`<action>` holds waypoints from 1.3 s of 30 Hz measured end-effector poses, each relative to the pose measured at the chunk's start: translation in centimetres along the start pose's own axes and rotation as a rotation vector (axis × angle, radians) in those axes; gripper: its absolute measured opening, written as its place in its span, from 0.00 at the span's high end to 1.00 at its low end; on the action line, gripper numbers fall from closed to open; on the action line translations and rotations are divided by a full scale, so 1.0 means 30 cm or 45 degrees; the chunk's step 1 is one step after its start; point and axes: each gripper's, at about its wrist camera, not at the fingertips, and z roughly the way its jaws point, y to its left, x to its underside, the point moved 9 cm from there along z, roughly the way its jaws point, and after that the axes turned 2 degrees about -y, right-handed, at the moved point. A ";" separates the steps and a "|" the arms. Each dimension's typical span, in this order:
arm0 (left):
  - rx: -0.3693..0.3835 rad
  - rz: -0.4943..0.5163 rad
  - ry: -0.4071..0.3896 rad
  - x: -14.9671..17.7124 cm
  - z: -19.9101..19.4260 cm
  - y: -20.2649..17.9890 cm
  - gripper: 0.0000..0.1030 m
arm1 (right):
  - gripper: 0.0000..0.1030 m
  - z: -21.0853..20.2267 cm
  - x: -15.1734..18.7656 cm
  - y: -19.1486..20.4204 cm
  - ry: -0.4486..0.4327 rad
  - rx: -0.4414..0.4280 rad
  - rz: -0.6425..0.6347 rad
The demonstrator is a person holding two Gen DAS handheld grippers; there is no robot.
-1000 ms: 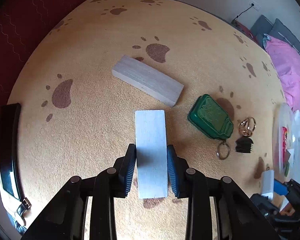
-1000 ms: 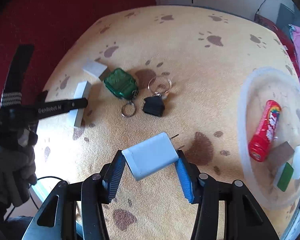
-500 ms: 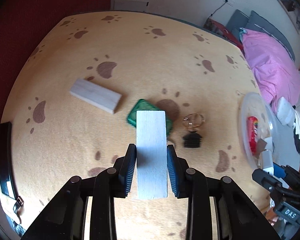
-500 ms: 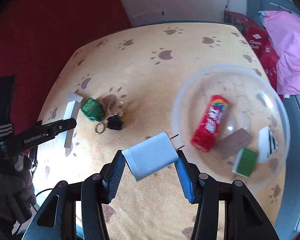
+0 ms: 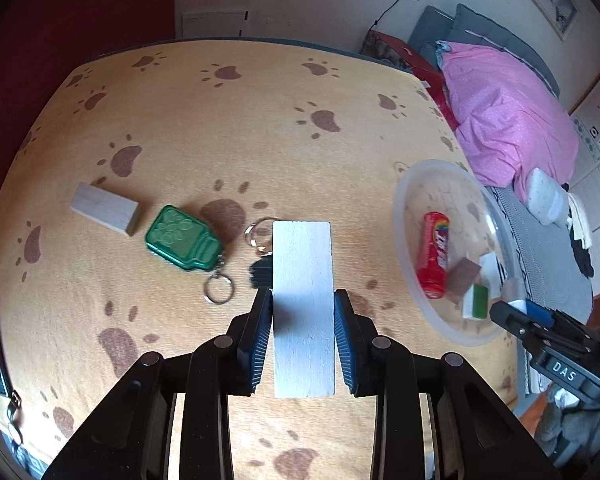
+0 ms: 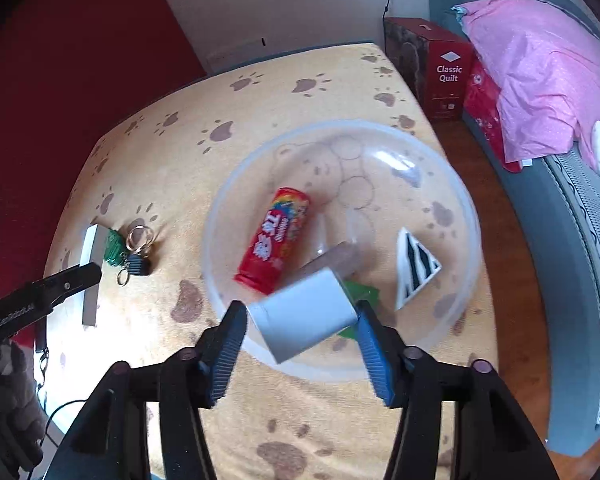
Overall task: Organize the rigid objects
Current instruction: 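Carry the charger over the bowl and open the right gripper, then lower the white bar into the bowl and open the left gripper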
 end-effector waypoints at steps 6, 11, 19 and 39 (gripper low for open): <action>0.021 0.036 -0.002 0.008 0.001 -0.087 0.70 | 0.30 -0.018 0.013 -0.072 -0.003 0.001 0.033; 0.049 0.086 0.006 0.016 0.010 -0.176 0.70 | 0.30 -0.036 0.042 -0.121 0.001 0.000 0.054; 0.107 0.188 0.039 0.034 0.050 -0.332 0.70 | 0.30 -0.068 0.063 -0.187 -0.013 0.015 0.083; 0.205 0.309 0.036 -0.032 0.115 -0.549 0.69 | 0.30 -0.098 0.064 -0.274 -0.031 0.047 0.145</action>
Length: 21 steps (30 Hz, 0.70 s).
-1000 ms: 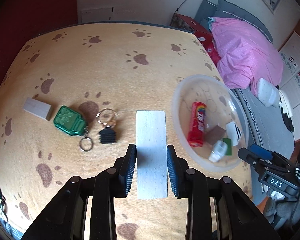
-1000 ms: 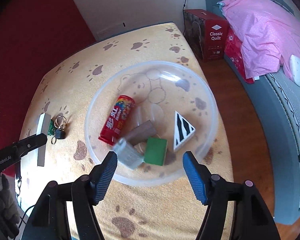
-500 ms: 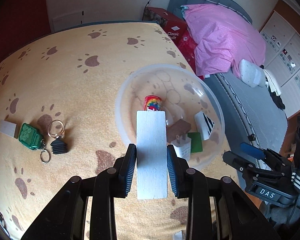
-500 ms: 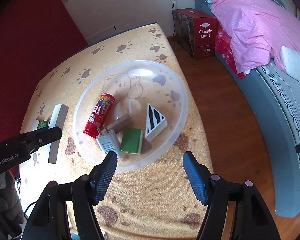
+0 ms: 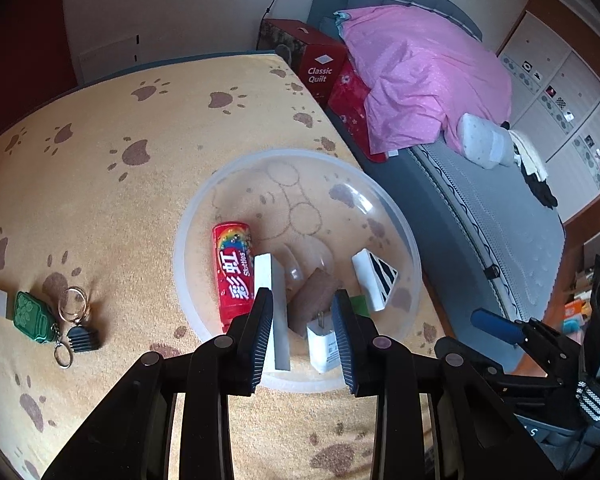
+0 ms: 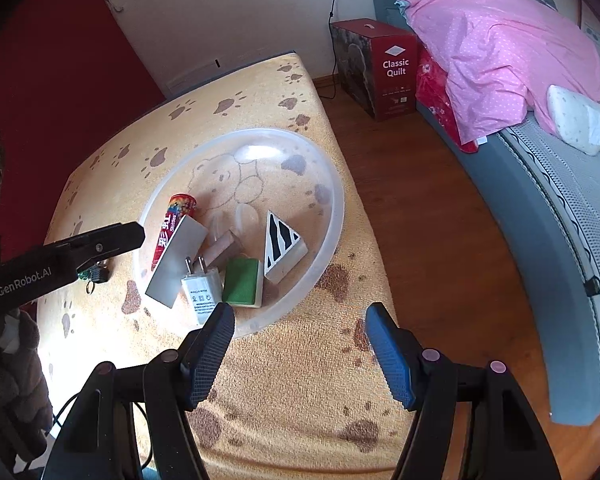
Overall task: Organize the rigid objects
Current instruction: 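Lower the white bar into the bowl and open the left gripper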
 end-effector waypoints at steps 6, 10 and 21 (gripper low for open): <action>-0.034 -0.060 0.033 0.040 0.004 0.072 0.66 | 0.30 0.020 -0.001 0.040 0.017 -0.027 -0.026; -0.060 -0.116 0.037 0.060 -0.006 0.131 0.50 | 0.30 0.030 -0.001 0.074 0.027 -0.044 -0.050; -0.098 -0.274 0.045 0.111 -0.042 0.291 0.33 | 0.30 0.051 0.010 0.166 0.052 -0.074 -0.095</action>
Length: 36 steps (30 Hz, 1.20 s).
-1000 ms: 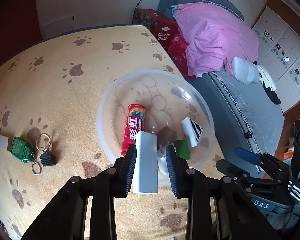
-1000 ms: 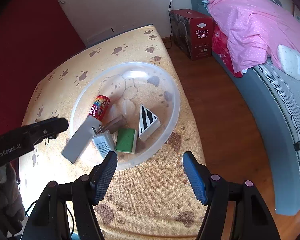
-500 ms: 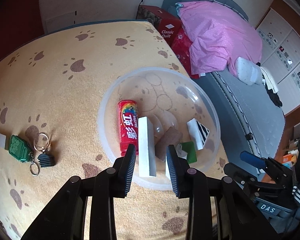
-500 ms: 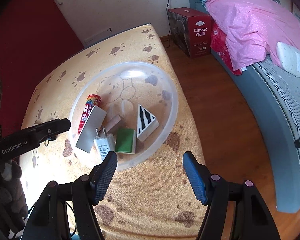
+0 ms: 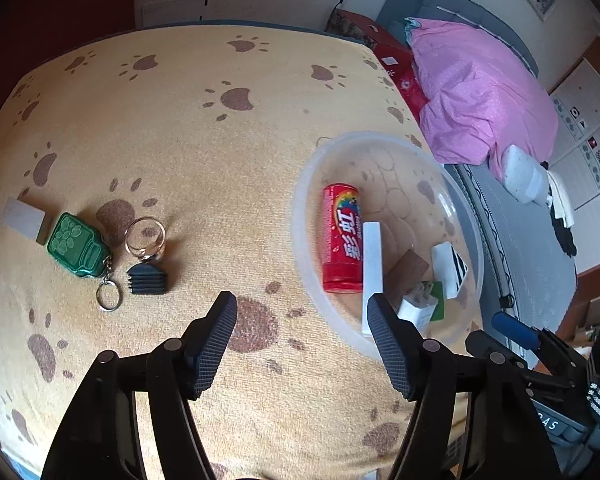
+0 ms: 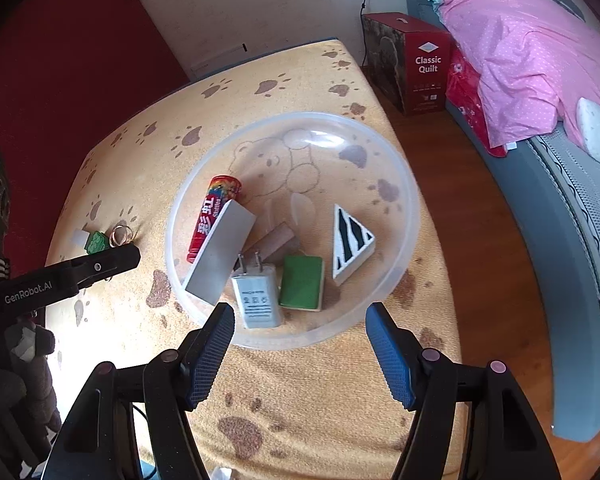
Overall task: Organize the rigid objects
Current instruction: 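Lower the white bar into the bowl and open the left gripper, then move the left gripper to the green keychain tag and grasp it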
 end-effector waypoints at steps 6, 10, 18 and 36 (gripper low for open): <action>-0.024 -0.074 -0.001 0.014 -0.025 0.102 0.33 | 0.30 0.011 -0.002 0.060 0.006 -0.016 -0.024; -0.046 -0.140 -0.012 0.016 -0.051 0.185 0.29 | 0.30 0.022 -0.003 0.105 0.010 -0.030 -0.042; -0.074 -0.257 -0.017 0.037 -0.091 0.336 0.29 | 0.30 0.046 0.007 0.212 0.028 -0.064 -0.090; -0.125 -0.468 -0.005 -0.004 -0.039 0.585 0.29 | 0.30 0.060 0.038 0.358 0.055 -0.055 -0.194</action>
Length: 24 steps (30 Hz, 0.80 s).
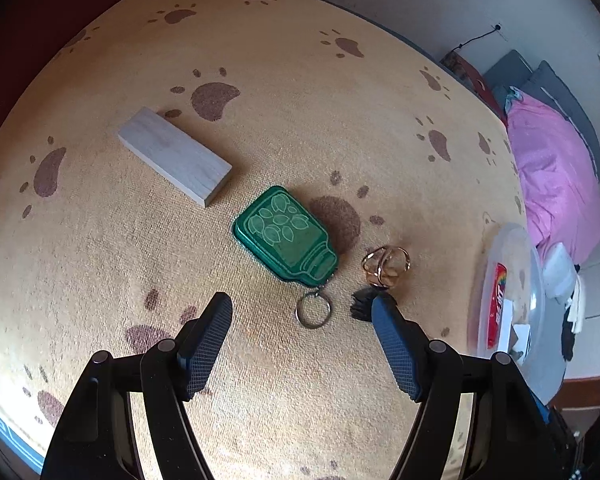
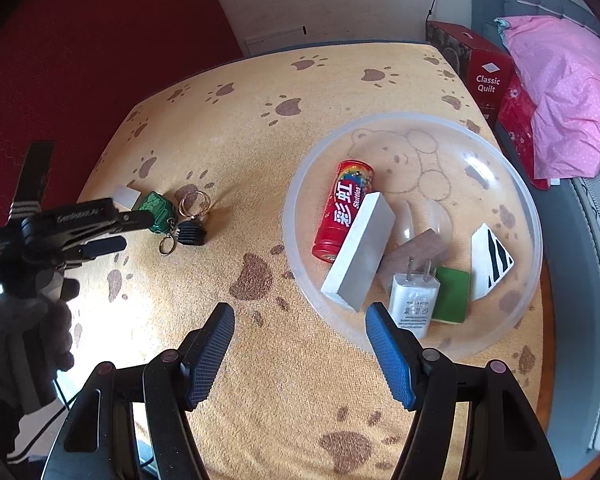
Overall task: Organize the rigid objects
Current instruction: 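Move the left gripper to the green keychain tag and grasp it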
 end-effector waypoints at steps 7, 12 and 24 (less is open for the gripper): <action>-0.033 -0.039 0.021 -0.049 0.070 0.031 0.29 | 0.30 0.016 0.011 0.025 0.025 0.013 -0.006; -0.045 -0.053 0.021 -0.083 0.098 0.042 0.29 | 0.30 0.029 0.016 0.044 0.039 0.019 -0.010; -0.106 0.045 -0.013 -0.130 0.128 0.020 0.25 | 0.30 0.059 0.015 0.113 0.058 0.013 -0.055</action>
